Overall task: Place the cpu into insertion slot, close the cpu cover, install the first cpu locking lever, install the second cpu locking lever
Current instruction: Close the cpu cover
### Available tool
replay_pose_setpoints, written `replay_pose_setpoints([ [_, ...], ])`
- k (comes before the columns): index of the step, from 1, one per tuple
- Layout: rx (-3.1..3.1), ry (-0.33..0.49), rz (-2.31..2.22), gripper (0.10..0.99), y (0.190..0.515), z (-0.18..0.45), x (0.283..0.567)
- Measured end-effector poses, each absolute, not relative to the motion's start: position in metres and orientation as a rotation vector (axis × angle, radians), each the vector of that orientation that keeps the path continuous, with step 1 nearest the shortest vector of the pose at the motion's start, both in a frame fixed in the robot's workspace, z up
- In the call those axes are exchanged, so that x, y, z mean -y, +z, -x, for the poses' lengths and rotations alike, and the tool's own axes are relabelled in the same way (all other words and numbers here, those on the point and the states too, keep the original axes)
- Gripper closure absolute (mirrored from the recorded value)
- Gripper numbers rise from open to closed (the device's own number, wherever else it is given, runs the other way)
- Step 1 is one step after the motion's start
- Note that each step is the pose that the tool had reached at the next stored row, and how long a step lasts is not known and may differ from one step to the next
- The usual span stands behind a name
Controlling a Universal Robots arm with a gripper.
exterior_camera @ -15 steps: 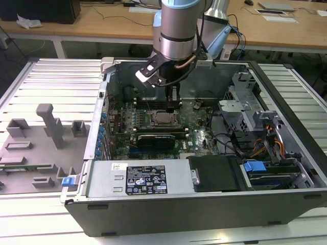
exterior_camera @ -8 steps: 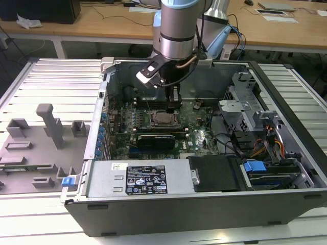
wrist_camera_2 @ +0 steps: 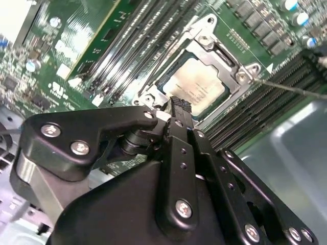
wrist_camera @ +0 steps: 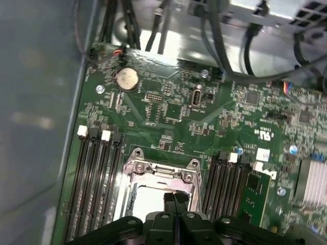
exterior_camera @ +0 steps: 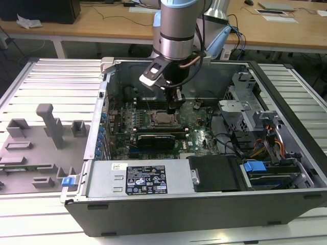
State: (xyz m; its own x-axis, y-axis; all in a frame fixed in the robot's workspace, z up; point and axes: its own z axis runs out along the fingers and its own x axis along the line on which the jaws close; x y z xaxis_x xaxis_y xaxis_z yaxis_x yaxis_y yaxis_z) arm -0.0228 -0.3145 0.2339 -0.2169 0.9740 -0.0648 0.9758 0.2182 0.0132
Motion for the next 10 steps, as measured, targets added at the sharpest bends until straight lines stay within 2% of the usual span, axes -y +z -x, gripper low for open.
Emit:
replay_pose_setpoints([
  [10, -2.604, -0.059, -1.619, 0.98, 0.2339, 0.0228, 0.3145],
])
